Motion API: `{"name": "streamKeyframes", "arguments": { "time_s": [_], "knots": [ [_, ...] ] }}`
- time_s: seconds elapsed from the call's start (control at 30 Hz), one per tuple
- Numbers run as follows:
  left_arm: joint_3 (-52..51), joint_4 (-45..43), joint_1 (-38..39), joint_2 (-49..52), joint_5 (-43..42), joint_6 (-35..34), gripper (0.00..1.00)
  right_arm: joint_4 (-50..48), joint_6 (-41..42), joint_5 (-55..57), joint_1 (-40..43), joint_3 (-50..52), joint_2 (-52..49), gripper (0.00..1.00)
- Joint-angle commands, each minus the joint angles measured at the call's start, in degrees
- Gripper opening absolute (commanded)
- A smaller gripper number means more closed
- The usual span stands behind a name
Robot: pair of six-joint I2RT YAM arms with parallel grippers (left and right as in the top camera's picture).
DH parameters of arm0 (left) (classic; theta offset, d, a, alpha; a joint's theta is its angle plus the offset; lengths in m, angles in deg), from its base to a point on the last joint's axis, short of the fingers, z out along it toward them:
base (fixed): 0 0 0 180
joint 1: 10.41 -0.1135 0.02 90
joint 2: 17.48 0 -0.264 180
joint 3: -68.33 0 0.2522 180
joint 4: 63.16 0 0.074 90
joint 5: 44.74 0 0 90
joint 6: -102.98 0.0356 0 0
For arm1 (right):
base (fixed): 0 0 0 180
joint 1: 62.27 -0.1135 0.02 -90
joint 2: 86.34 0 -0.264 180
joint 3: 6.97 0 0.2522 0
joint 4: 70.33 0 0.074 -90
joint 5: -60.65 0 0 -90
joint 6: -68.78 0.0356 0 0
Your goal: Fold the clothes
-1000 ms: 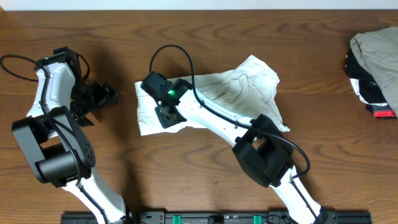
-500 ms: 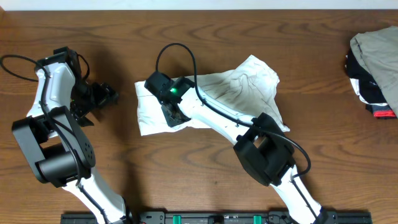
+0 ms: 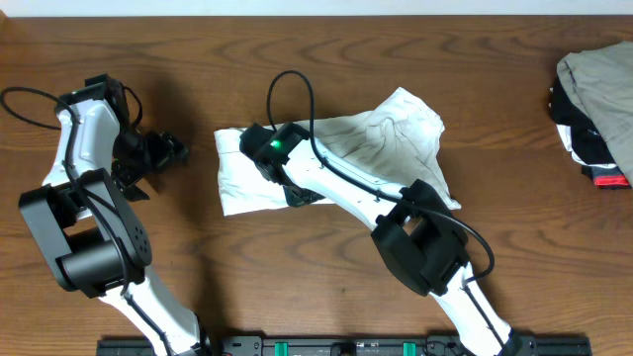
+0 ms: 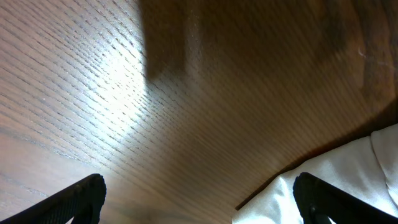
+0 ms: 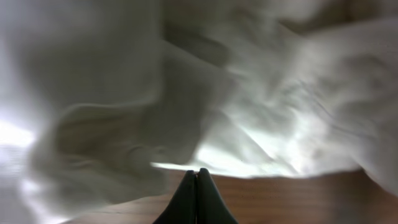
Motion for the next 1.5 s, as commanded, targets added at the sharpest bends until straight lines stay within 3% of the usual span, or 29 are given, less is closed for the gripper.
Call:
{"name": "streamKeyframes", "arguments": {
  "time_s": [0.0,0.2,0.33,0.43,0.9,1.3,1.47],
  "knots": [
    [-0.4,0.1,-0.1,-0.6,0.1,1.0,0.98,1.5,5.1,4.9,1.0,-2.4,2.6,0.01],
    [-0.4,-0.1,-0.1,-0.6,0.1,1.0,0.98,-4.6,-2.3,1.6,1.0,-8.7,6.9,0.02],
    [-0.4,-0.1,-0.1,-0.6,0.1,1.0,0.98,-14.6,-11.1,-9.5,1.9,-10.1,7.4,0.05],
    [-0.4,0.0,-0.1,-0.6,0.1,1.0,0.98,-17.1,-11.6,-14.7,3.2,-10.1,6.1,0.06],
    [-0.4,0.0,-0.1,-0.6,0.1,1.0,0.98,-6.5,-11.7,-18.3,5.8,-9.6,-3.4,0.01],
    [-0.4,0.0,-0.1,-0.6,0.1,1.0,0.98,2.8,-11.6,-18.5,5.4,-8.2,-4.3,0.01],
    [-0.4,0.0,-0.1,-0.6,0.1,1.0,0.98,1.1,-6.8,-13.5,4.2,-8.8,-2.8,0.01]
  ]
}}
